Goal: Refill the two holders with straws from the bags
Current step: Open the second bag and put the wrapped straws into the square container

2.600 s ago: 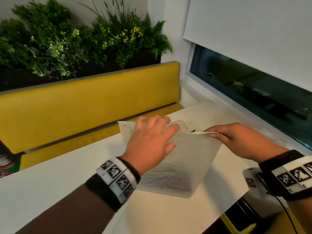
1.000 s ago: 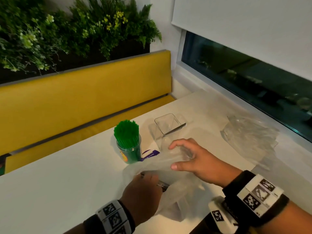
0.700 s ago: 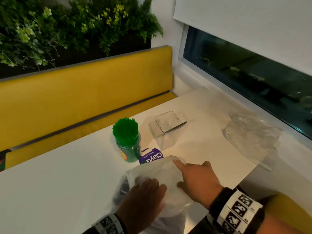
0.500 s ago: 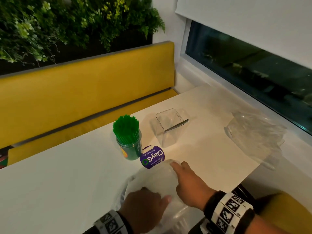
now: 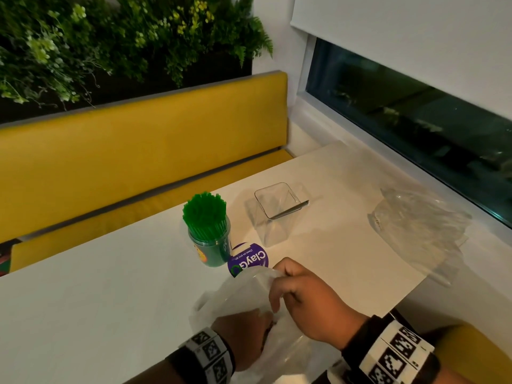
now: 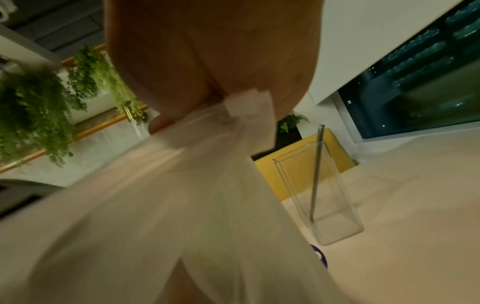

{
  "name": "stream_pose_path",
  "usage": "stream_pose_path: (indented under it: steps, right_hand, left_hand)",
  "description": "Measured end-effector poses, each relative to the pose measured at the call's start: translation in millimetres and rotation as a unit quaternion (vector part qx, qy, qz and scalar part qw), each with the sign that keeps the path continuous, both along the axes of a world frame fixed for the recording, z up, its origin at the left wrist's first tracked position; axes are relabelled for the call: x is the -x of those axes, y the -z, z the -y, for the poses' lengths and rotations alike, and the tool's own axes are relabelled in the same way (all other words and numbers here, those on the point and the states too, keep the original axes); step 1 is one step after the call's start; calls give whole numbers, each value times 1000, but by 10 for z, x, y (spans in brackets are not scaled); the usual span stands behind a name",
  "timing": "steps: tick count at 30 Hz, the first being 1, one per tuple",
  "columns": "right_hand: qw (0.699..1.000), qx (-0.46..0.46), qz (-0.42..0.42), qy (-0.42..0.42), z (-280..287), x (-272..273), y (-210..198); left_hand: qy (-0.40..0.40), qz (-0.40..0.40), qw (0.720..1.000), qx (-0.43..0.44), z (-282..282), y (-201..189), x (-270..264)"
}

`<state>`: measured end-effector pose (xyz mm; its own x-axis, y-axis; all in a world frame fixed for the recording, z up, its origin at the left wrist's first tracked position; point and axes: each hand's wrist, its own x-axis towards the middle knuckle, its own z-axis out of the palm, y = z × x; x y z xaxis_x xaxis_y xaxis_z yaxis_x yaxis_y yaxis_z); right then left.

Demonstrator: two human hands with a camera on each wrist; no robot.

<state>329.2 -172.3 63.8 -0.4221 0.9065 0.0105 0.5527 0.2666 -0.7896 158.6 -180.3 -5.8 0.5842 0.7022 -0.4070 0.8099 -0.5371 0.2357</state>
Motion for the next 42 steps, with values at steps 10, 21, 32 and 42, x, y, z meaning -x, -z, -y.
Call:
stream_pose_path:
  steps: [10, 21, 32, 42]
  right_hand:
    - [944, 130, 294, 70, 137, -166, 157]
    - [989, 104, -61, 85, 31, -387, 226]
    - [971, 95, -31, 219, -211, -716, 567]
    - [982, 33, 1, 186, -312, -902, 683]
  left_hand:
    - [-144, 99, 985, -2, -109, 64, -56]
    - [-137, 115, 984, 12, -278, -59, -117]
    - [-50, 243, 968, 25, -308, -430, -354]
    - [-284, 445, 840, 129, -830, -924, -342]
